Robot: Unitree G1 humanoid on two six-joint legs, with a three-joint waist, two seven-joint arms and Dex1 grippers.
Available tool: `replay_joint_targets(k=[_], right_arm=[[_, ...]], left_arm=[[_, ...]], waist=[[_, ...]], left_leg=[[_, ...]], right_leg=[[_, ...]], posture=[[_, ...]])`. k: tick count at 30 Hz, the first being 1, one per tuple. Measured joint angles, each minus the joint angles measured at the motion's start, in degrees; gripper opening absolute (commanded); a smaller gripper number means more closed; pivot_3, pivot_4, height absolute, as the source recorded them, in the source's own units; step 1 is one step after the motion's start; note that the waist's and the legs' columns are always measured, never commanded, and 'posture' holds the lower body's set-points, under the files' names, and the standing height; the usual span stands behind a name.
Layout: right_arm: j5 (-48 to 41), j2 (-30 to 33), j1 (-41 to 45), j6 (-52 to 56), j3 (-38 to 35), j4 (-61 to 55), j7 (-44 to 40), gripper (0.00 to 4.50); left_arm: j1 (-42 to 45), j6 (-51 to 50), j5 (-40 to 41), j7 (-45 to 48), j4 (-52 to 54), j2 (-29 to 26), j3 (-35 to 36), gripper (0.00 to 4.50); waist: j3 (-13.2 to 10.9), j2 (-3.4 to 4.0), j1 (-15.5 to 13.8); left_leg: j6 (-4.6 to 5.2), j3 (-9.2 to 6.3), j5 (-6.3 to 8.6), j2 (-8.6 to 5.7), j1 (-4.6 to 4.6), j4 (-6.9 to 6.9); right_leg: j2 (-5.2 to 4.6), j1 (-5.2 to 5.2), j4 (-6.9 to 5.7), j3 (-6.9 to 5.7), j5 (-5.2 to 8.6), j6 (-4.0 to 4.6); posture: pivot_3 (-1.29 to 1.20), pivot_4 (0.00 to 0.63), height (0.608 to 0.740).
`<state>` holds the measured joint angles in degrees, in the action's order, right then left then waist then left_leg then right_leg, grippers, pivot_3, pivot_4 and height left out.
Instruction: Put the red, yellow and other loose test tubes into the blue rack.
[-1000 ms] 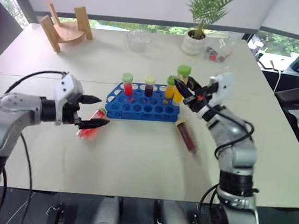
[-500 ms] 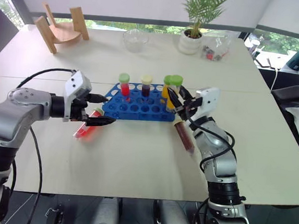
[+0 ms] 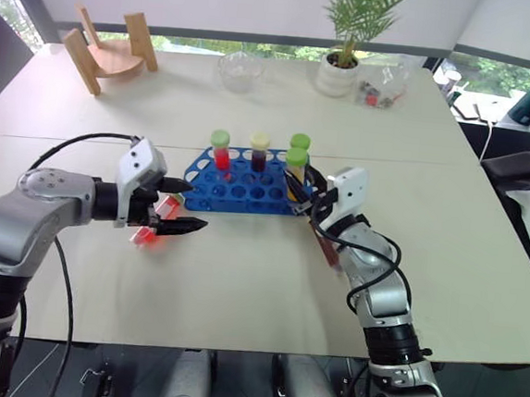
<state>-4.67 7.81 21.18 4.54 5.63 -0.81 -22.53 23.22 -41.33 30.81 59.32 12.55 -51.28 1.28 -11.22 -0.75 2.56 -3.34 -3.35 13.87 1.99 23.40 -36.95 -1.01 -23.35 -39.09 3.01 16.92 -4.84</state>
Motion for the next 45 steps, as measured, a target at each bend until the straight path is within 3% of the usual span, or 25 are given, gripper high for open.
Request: replay_joint_targets(k=[7,9,12,19,21,24,27,31,38,45], right_arm=[[-0.1,0.2,-1.2,1.3,0.2,-1.2,0.2,4.20],[-0.7,1.9,-1.6,3.7,0.0,-4.4,-0.3,4.20],[-5.0,9.7,-1.5,12.0,-3.5,-13.8,-4.1,4.20],[-20.1,36.0,3.6,37.6,-8.8,-21.4,-22.4,4.20],[-22.9,41.8,8.1,45.8,-6.5,-21.2,-26.5,4.20],[-25.9,47.1,17.8,60.6,3.1,-20.2,-31.6,4.20],[-27.7,46.8,26.6,72.8,11.6,-16.6,-33.8,4.20],[-26.1,41.1,35.6,78.3,20.4,-6.1,-33.6,4.20],[-19.1,38.0,43.7,74.3,34.7,10.6,-37.9,4.20],[-11.0,34.9,46.7,63.7,43.1,20.2,-46.0,4.20]], left_arm=[[0.2,0.1,0.0,0.0,-0.2,0.0,0.0,4.50],[0.8,0.2,-0.1,0.2,-0.4,0.2,-0.1,4.50],[1.7,0.5,-0.1,0.4,-0.5,0.4,-0.1,4.50],[1.5,1.7,-1.3,4.3,2.6,-2.1,-2.3,4.50],[1.6,2.3,-1.9,4.8,4.7,-2.4,-2.9,4.50],[2.2,3.6,-4.3,4.9,6.7,-3.7,-4.7,4.50],[2.1,4.6,-6.1,4.4,8.1,-4.2,-5.2,4.50],[0.2,3.9,-5.8,0.8,11.6,-1.5,-4.1,4.50],[-4.8,1.5,-5.0,-4.8,16.0,1.9,-3.9,4.50],[-4.9,0.6,-5.3,-9.4,17.1,6.1,-5.2,4.50]], waist=[[0.0,0.01,0.0],[0.0,0.02,-0.1],[0.0,0.00,-0.5],[-0.1,0.06,0.0],[-0.1,0.12,0.2],[-0.1,0.14,0.1],[-0.1,0.13,0.0],[-0.1,0.12,0.0],[-0.1,0.11,-0.1],[0.0,-0.10,0.2]], left_leg=[[0.00,0.00,0.00,0.00,0.01,0.01],[0.00,-0.01,0.00,-0.01,0.02,0.00],[0.00,0.00,0.00,-0.07,0.02,-0.05],[0.03,0.01,0.02,0.00,-0.04,-0.01],[0.06,0.03,0.02,0.03,-0.06,0.01],[0.07,0.04,0.03,0.11,-0.05,-0.02],[0.08,0.06,0.04,0.10,0.03,-0.02],[0.09,0.10,0.05,0.08,0.05,-0.03],[0.12,0.07,0.06,0.07,0.13,-0.03],[0.12,0.06,0.06,0.09,-0.11,-0.07]], right_leg=[[0.00,-0.01,0.00,0.00,0.00,0.00],[-0.01,-0.01,0.00,0.00,0.00,0.00],[-0.09,0.06,0.02,-0.01,0.00,-0.01],[-0.01,0.06,0.04,0.02,0.02,0.03],[0.06,0.04,0.03,0.08,0.04,0.06],[0.14,-0.01,0.03,0.09,0.07,0.12],[0.12,-0.09,0.03,0.09,0.08,0.14],[0.08,-0.10,0.06,0.09,0.07,0.12],[0.07,-0.17,0.06,0.06,0.07,0.11],[0.10,0.08,0.06,0.05,0.06,0.10]], posture=[[0.00,0.150,0.740],[0.00,0.150,0.740],[0.00,0.150,0.740],[0.00,0.150,0.740],[0.00,0.150,0.740],[0.00,0.150,0.740],[0.00,0.150,0.740],[0.00,0.150,0.740],[0.00,0.150,0.740],[0.00,0.150,0.740]])
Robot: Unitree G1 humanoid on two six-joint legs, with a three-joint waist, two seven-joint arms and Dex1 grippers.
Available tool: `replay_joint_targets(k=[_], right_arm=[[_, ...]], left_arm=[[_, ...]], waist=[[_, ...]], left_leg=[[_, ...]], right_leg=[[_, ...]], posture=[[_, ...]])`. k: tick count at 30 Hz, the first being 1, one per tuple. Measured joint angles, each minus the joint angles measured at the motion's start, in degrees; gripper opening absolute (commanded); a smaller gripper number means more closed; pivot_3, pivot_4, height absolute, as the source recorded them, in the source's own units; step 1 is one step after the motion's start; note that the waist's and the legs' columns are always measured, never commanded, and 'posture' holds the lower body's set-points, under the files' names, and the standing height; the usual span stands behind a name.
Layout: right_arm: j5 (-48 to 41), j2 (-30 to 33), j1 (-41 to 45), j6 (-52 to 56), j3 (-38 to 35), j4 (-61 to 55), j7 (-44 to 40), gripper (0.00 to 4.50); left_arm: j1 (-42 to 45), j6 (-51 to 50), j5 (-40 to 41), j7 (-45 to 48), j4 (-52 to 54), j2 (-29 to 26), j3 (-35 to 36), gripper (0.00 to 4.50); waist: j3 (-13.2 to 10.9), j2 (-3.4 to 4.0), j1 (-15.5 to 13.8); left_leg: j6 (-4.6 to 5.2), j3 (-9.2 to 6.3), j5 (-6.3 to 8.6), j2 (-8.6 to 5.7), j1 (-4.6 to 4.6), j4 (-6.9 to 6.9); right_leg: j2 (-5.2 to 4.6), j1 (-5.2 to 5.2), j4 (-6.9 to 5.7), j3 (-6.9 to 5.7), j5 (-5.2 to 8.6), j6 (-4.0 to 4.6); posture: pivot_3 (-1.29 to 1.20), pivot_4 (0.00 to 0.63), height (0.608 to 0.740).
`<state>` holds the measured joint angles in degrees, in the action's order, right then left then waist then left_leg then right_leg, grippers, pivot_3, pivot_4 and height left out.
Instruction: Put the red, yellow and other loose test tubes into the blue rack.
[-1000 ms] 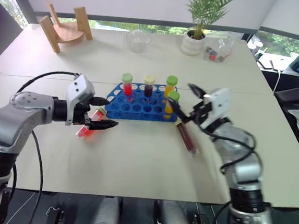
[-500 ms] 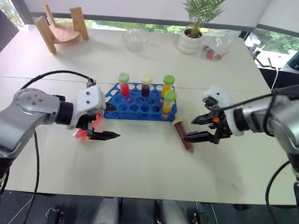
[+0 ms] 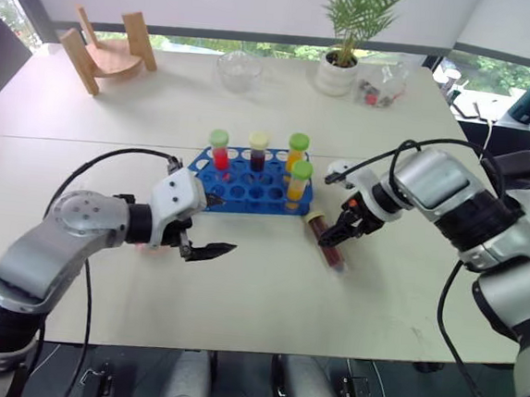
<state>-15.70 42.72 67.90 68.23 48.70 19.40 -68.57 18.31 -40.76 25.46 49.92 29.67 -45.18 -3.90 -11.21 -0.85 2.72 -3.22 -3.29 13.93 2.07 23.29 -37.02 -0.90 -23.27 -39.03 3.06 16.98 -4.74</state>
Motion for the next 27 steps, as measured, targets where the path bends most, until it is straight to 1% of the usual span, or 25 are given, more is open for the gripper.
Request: replay_joint_targets(k=[4,5,7,9,10,12,14,16,20,24,27], right_arm=[[6.8,1.4,-0.9,-13.3,3.0,1.1,-5.8,4.20],[8.8,1.9,-1.6,-16.8,3.3,1.2,-7.3,3.97],[11.6,2.5,-2.4,-22.3,3.4,2.5,-9.4,3.32],[12.4,2.3,-2.8,-24.9,2.5,5.0,-11.6,2.45],[13.0,1.9,-3.0,-25.9,1.9,6.2,-12.4,2.09],[14.4,1.0,-3.0,-29.1,0.7,9.0,-13.3,1.53],[15.8,-0.1,-3.3,-32.7,0.1,11.8,-13.8,1.20],[17.7,-0.6,-3.8,-37.7,0.0,14.2,-14.8,1.11],[21.3,-0.3,-5.1,-49.9,-1.3,17.1,-15.6,1.09],[25.0,-1.3,-5.9,-57.8,-3.5,20.2,-13.3,1.09],[28.2,-1.8,-6.5,-62.0,-4.8,20.8,-11.1,1.09]], left_arm=[[-1.9,0.0,-0.1,-1.5,0.7,0.4,0.1,4.50],[-2.7,0.0,-0.1,-1.6,0.8,0.4,0.1,4.50],[-3.2,0.0,-0.2,-1.8,0.8,0.4,0.1,4.50],[-3.2,0.0,-0.4,-2.3,0.8,0.4,0.1,4.50],[-3.1,0.0,-0.4,-2.5,0.8,0.4,0.1,4.50],[-2.9,0.0,-0.3,-2.7,0.8,0.5,0.1,4.50],[-2.8,0.0,-0.3,-2.6,0.8,0.5,0.1,4.50],[-2.7,0.1,-0.4,-2.4,0.8,0.3,0.1,4.50],[-2.2,0.1,-0.8,-1.5,-0.6,0.1,0.1,4.50],[-0.9,0.3,-1.2,-0.5,-2.6,0.0,0.0,4.50],[0.6,1.2,-1.7,0.3,-3.6,0.0,-0.6,4.50]], waist=[[0.1,-0.14,0.0],[0.1,-0.14,-0.1],[0.1,-0.19,-0.4],[0.2,-0.30,-0.5],[0.3,-0.41,-0.3],[0.5,-0.75,-0.1],[0.6,-0.89,0.2],[0.6,-0.90,0.3],[0.7,-1.05,-0.2],[0.8,-1.14,-0.1],[0.9,-1.24,-0.1]], left_leg=[[-0.01,0.01,-0.01,-0.01,-0.22,-0.05],[-0.03,0.01,-0.01,-0.01,-0.30,-0.08],[-0.04,-0.02,-0.02,-0.03,-0.46,-0.09],[-0.04,-0.02,-0.01,-0.04,-0.74,-0.06],[-0.05,-0.01,-0.01,-0.03,-0.91,0.00],[-0.05,-0.02,-0.01,-0.01,-1.03,0.01],[-0.06,-0.01,0.00,0.03,-1.42,0.03],[-0.11,-0.01,0.04,-0.02,-1.95,0.09],[-0.14,-0.06,0.05,-0.17,-1.91,0.09],[-0.12,0.06,0.04,-0.24,-1.88,0.08],[-0.12,0.23,0.04,-0.32,-1.88,0.08]], right_leg=[[-0.01,0.24,0.01,0.01,0.01,0.02],[-0.01,0.34,0.01,0.01,0.02,0.05],[-0.03,0.54,0.05,0.00,0.11,0.19],[-0.05,0.88,0.21,0.00,0.13,0.22],[-0.06,1.10,0.39,0.00,0.13,0.23],[-0.05,1.31,0.59,0.00,0.07,0.30],[-0.04,1.75,0.90,0.00,0.04,0.33],[-0.18,2.13,1.15,0.03,0.15,0.18],[-0.71,2.18,1.29,0.01,0.14,0.21],[-0.89,2.43,1.89,0.09,0.02,0.40],[-1.10,2.47,2.03,0.13,0.01,0.42]], posture=[[0.00,0.150,0.740],[0.00,0.150,0.740],[0.00,0.150,0.740],[0.00,0.150,0.740],[0.00,0.150,0.740],[0.00,0.150,0.740],[0.00,0.150,0.740],[0.00,0.150,0.740],[0.00,0.150,0.740],[0.00,0.150,0.740],[0.00,0.150,0.740]])
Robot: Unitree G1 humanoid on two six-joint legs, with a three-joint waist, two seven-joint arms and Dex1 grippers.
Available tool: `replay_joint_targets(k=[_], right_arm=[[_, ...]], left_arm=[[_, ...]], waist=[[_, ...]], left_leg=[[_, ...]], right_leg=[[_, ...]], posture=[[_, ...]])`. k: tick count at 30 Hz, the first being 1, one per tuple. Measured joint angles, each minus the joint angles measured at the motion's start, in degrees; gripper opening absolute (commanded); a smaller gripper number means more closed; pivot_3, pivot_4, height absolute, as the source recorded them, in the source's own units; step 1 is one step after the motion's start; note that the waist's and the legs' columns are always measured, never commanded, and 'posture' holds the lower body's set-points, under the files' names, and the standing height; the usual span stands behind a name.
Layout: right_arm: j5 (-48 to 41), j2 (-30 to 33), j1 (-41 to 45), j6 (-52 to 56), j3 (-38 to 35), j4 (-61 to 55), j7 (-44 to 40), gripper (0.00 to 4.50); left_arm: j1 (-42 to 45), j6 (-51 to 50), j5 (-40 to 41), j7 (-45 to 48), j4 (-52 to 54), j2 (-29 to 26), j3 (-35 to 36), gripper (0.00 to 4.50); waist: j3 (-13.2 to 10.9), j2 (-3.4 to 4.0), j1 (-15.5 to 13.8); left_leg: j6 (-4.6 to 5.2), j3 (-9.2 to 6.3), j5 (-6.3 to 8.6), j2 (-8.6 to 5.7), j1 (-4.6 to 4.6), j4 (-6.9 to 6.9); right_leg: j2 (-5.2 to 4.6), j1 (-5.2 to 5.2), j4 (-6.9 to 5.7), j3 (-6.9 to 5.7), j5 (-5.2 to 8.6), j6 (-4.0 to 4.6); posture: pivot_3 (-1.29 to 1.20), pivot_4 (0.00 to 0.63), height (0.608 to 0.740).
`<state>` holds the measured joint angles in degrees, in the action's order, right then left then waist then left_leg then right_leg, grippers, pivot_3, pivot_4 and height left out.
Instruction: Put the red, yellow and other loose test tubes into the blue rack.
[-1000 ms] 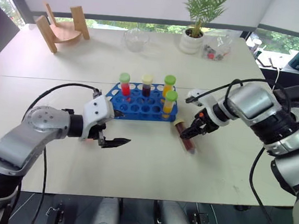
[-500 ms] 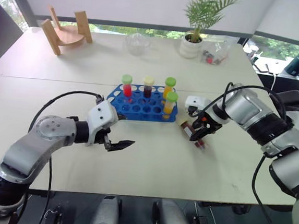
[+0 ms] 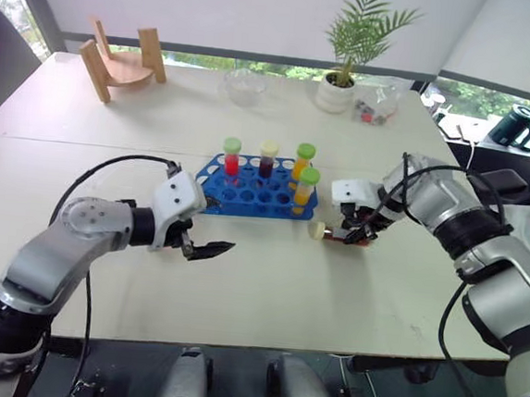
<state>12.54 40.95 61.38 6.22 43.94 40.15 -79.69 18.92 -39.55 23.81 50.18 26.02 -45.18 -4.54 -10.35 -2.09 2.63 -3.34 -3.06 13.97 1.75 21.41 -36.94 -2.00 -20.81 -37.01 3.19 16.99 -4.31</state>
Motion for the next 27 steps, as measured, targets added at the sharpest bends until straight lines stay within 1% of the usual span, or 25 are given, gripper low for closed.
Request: replay_joint_targets(k=[1,3,4,6,8,9,10,11,13,15,16,17,19,22,23,27], right_arm=[[0.4,-0.1,-0.6,-0.1,-0.7,-0.3,0.0,1.09],[1.0,-0.1,-2.0,1.8,-2.8,-2.2,0.0,1.98],[2.0,-0.2,-2.8,3.3,-3.3,-2.9,0.5,2.36],[2.8,-0.4,-3.3,7.3,-5.6,-4.4,0.5,3.37],[3.5,-1.0,-3.7,10.6,-7.1,-6.1,0.4,4.33],[4.1,-1.5,-3.7,12.3,-7.8,-6.8,0.3,4.33],[4.4,-2.0,-3.7,13.8,-8.4,-7.4,-0.1,4.33],[4.7,-2.6,-3.7,15.0,-8.6,-7.8,-0.6,4.33],[5.3,-4.2,-3.7,17.7,-9.1,-9.0,-1.2,4.33],[6.3,-5.4,-3.6,19.5,-9.3,-10.0,-1.5,4.33],[6.8,-5.8,-3.4,20.0,-9.3,-10.1,-1.7,3.82],[7.3,-6.3,-3.3,20.5,-9.2,-10.3,-2.4,3.50],[8.0,-7.3,-3.2,21.3,-9.0,-10.9,-3.3,2.51],[8.7,-8.4,-3.0,23.0,-8.9,-12.0,-4.5,1.02],[8.7,-8.6,-3.0,23.5,-8.9,-12.4,-4.9,0.80],[8.9,-8.5,-3.4,24.1,-9.2,-13.8,-5.7,0.80]], left_arm=[[0.4,0.1,-0.2,0.2,-0.3,0.0,-0.5,4.50],[0.6,0.3,-0.7,0.6,-1.1,0.0,-1.2,4.50],[0.7,0.3,-0.8,0.7,-1.3,0.1,-1.5,4.50],[0.7,0.5,-0.8,0.9,-1.3,0.1,-1.5,4.50],[0.8,0.6,-0.9,0.9,-1.3,0.1,-1.5,4.50],[0.8,0.6,-0.9,0.9,-1.3,0.1,-1.5,4.50],[0.8,0.6,-0.9,0.9,-1.3,0.1,-1.5,4.50],[0.8,0.6,-1.0,0.9,-1.3,0.2,-1.5,4.50],[0.8,0.6,-1.2,0.7,-1.3,0.4,-1.5,4.50],[0.9,0.6,-1.3,0.7,-1.3,0.6,-1.5,4.50],[0.9,0.6,-1.4,0.6,-1.3,0.6,-1.5,4.50],[0.9,0.6,-1.4,0.6,-1.3,0.6,-1.5,4.50],[0.9,0.6,-1.5,0.4,-1.3,0.8,-1.5,4.50],[0.3,0.6,-1.7,0.0,-1.2,0.9,-1.5,4.50],[-0.3,0.6,-1.7,-0.3,-1.1,1.0,-1.5,4.50],[-0.8,0.5,-1.7,-0.6,-1.1,1.0,-1.5,4.50]], waist=[[0.0,-0.07,0.0],[0.1,-0.13,0.0],[0.1,-0.13,-0.1],[0.1,-0.17,-0.1],[0.2,-0.21,-0.2],[0.2,-0.23,-0.3],[0.2,-0.26,-0.2],[0.2,-0.26,0.0],[0.2,-0.29,0.6],[0.2,-0.28,1.0],[0.2,-0.27,1.2],[0.2,-0.26,1.3],[0.2,-0.22,1.4],[0.1,-0.15,1.3],[0.1,-0.13,1.3],[0.1,-0.11,1.2]], left_leg=[[0.00,0.01,0.00,0.00,0.00,0.00],[0.00,-0.01,0.00,0.01,0.00,0.01],[0.00,-0.02,0.00,0.01,0.01,0.04],[0.02,0.01,-0.01,-0.05,0.07,0.28],[0.05,0.07,-0.04,-0.13,0.07,0.80],[0.05,0.05,-0.03,-0.16,0.12,0.96],[0.06,0.01,-0.03,-0.13,0.13,1.07],[0.12,0.02,0.01,-0.01,0.13,1.13],[0.33,0.01,0.14,0.22,0.07,1.30],[0.34,-0.02,0.14,0.40,-0.02,1.50],[0.34,-0.05,0.14,0.45,-0.08,1.66],[0.34,-0.07,0.14,0.50,-0.10,1.72],[0.34,-0.04,0.14,0.69,-0.12,1.70],[0.34,-0.05,0.14,0.75,-0.12,1.70],[0.34,-0.04,0.14,0.75,-0.10,1.70],[0.33,-0.01,0.14,0.75,-0.01,1.70]], right_leg=[[-0.02,0.01,0.00,0.01,0.00,0.00],[-0.08,0.00,-0.01,0.01,-0.01,0.01],[-0.13,-0.04,-0.03,0.00,-0.01,0.02],[-0.32,-0.20,-0.10,-0.11,-0.06,0.04],[-0.40,-0.27,-0.12,-0.23,-0.11,-0.11],[-0.35,-0.40,-0.16,-0.33,-0.14,-0.44],[-0.26,-0.48,-0.17,-0.39,-0.20,-0.62],[0.03,-0.53,-0.17,-0.37,-0.21,-0.67],[0.40,-0.60,-0.18,-0.34,-0.18,-0.60],[0.55,-0.62,-0.26,-0.38,-0.07,-0.38],[0.60,-0.63,-0.28,-0.40,-0.02,-0.29],[0.67,-0.65,-0.32,-0.42,0.00,-0.22],[1.02,-0.65,-0.33,-0.42,-0.01,-0.14],[1.09,-0.67,-0.33,-0.42,-0.02,-0.11],[1.09,-0.69,-0.33,-0.42,-0.01,-0.11],[1.08,-0.79,-0.33,-0.42,-0.01,-0.11]], posture=[[0.00,0.150,0.740],[0.00,0.150,0.740],[0.00,0.150,0.740],[0.00,0.150,0.740],[0.00,0.150,0.740],[0.00,0.150,0.740],[0.00,0.150,0.740],[0.00,0.150,0.740],[0.00,0.150,0.740],[0.00,0.150,0.740],[0.00,0.150,0.740],[0.00,0.150,0.740],[0.00,0.150,0.740],[0.00,0.150,0.740],[0.00,0.150,0.740],[0.00,0.150,0.740]])
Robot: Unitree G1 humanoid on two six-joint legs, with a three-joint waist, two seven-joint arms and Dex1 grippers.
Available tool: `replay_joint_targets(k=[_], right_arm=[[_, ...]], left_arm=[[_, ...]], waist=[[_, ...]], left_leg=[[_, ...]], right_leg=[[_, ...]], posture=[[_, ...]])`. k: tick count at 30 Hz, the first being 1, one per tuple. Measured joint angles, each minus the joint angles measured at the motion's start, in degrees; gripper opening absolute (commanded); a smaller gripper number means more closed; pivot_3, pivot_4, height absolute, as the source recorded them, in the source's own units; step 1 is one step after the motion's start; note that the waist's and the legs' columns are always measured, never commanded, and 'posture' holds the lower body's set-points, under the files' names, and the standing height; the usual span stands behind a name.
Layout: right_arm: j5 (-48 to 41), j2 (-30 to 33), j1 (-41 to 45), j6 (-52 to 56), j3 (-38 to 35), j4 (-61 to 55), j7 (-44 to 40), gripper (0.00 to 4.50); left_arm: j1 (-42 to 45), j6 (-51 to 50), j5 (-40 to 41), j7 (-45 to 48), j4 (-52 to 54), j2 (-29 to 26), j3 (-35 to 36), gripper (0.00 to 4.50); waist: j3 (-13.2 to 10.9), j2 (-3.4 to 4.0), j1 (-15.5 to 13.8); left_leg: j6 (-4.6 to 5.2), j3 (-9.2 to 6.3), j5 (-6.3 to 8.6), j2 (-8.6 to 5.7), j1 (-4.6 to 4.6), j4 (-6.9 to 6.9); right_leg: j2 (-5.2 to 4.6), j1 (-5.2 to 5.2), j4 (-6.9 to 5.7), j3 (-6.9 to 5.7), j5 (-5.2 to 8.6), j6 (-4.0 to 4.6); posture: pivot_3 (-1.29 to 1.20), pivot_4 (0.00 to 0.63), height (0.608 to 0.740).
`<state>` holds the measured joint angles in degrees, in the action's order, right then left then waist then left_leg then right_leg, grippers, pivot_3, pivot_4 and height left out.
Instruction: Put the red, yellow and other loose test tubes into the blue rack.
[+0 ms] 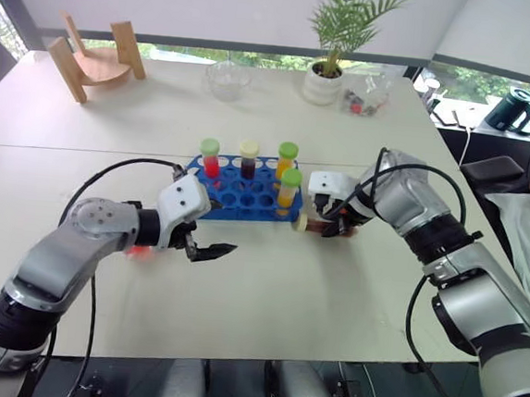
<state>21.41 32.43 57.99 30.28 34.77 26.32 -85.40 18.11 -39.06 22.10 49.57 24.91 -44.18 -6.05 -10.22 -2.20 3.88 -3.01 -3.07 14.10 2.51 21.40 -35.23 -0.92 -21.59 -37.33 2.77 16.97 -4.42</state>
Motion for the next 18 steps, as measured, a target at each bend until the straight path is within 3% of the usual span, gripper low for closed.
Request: replay_joint_targets(k=[5,8,11,13,18], right_arm=[[-4.2,4.0,-5.7,-3.0,-5.6,-8.3,-0.8,0.80],[-18.1,4.6,-13.0,-0.1,-15.8,-22.0,-4.7,0.80],[-30.6,-1.6,-15.8,8.1,-26.1,-37.4,0.6,0.80],[-35.2,-8.9,-16.0,13.7,-32.2,-45.0,9.9,0.80],[-37.0,-28.5,-21.9,12.5,-35.6,-50.9,35.1,0.80]], left_arm=[[-2.2,-0.3,1.2,0.5,0.3,-1.2,2.2,4.50],[-3.4,-0.5,3.9,1.9,-0.7,-1.9,6.6,4.50],[-3.3,-0.5,6.6,4.3,-3.8,-3.3,10.5,4.50],[-2.9,-0.7,8.2,6.2,-6.5,-5.4,13.2,4.50],[0.2,-0.4,8.5,11.2,-12.8,-10.7,14.2,4.50]], waist=[[-0.2,0.31,-0.2],[-0.5,0.73,-0.5],[-0.7,1.06,-0.4],[-0.7,1.05,-0.5],[-0.7,1.10,-0.9]], left_leg=[[0.00,0.07,0.00,0.01,0.24,0.02],[-0.06,0.03,-0.05,0.03,1.14,-0.06],[-0.26,0.04,-0.17,0.03,1.33,-0.09],[-0.46,0.00,-0.28,0.06,1.32,-0.08],[-0.72,0.01,-0.43,0.04,1.30,-0.05]], right_leg=[[-0.02,-0.23,0.00,0.02,0.00,0.00],[0.01,-1.19,-0.28,0.03,-0.02,-0.02],[0.03,-1.60,-0.66,0.11,0.00,0.00],[0.07,-1.63,-0.78,0.05,0.00,0.03],[0.08,-1.64,-0.81,0.02,-0.06,0.13]], posture=[[0.00,0.150,0.740],[0.00,0.150,0.740],[0.00,0.150,0.740],[0.00,0.150,0.740],[0.00,0.150,0.740]])
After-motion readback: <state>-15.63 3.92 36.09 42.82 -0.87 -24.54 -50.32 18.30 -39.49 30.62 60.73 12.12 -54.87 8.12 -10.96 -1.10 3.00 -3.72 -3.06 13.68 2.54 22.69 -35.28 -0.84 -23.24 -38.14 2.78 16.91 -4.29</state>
